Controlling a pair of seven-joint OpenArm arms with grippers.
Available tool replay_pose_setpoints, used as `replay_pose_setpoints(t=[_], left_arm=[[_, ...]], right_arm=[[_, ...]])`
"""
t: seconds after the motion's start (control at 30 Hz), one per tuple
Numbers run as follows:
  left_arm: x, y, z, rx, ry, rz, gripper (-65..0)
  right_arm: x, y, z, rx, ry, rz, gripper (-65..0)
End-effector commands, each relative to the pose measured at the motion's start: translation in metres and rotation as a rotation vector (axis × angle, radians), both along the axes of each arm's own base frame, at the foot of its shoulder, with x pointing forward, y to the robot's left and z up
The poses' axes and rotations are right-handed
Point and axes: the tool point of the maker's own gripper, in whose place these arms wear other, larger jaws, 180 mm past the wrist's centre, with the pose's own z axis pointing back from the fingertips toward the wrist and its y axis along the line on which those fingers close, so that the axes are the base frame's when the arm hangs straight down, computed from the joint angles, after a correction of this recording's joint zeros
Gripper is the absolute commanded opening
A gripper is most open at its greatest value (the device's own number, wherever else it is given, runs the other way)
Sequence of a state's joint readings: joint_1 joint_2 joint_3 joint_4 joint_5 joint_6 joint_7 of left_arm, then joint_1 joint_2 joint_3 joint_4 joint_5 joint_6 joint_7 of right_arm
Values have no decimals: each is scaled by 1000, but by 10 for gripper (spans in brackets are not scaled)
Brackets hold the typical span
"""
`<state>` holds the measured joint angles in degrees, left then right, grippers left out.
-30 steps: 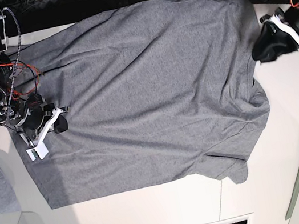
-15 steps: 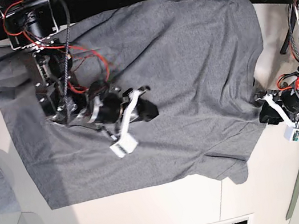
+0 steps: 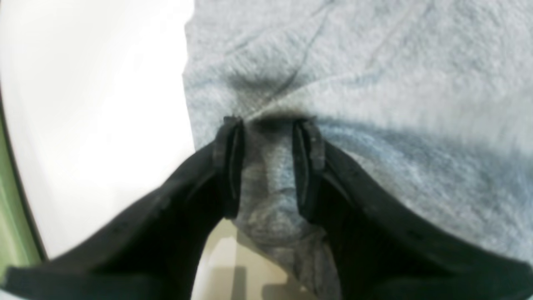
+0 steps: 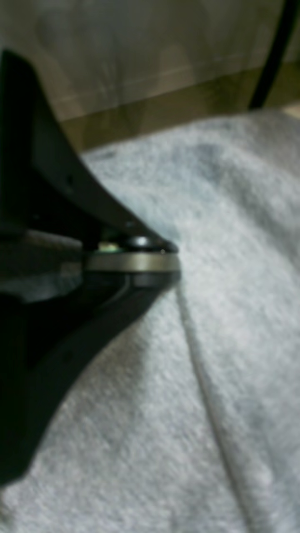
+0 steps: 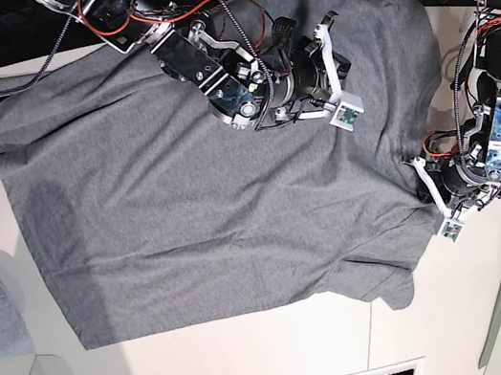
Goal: Layout the t-shirt on the table in an organized manner, then fold the t-shirt properly
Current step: 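Sweep the right gripper across the shirt to flatten wrinkles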
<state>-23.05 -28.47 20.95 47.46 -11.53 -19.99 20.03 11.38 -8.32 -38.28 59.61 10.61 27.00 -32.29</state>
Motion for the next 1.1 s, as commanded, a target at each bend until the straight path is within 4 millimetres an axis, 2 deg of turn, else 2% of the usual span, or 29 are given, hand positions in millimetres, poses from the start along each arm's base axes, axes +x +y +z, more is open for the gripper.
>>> replay_pose_setpoints(t=[0.0, 0.13, 0.27, 0.5, 0.63, 0.73, 0.87, 0.97, 1.07], left_arm=[[10, 11, 13, 32, -24, 7, -440], [13, 12, 15, 49, -28, -2, -440], [20, 16, 23, 101, -50, -31, -440], [48, 23, 53, 177, -112, -58, -440], [51, 29, 61, 188, -106, -58, -440], [44, 30, 60, 145, -33, -49, -440], [35, 32, 75, 9, -8, -10, -440], [24, 45, 79, -52, 11, 36, -440], [5, 49, 66, -67, 60, 17, -440]], right_arm=[[-4, 4, 2, 3, 0, 10, -650], [-24, 6, 3, 22, 30, 11, -650], [-35, 10, 8, 46, 38, 8, -650], [-40, 7, 6, 19, 51, 24, -650], [-35, 8, 11, 28, 37, 18, -650], [-19, 8, 25, 58, -6, -7, -650], [22, -7, 50, 94, -94, -96, -650], [61, -33, 57, 87, -138, -196, -650], [99, -70, 60, 76, -159, -324, -650]])
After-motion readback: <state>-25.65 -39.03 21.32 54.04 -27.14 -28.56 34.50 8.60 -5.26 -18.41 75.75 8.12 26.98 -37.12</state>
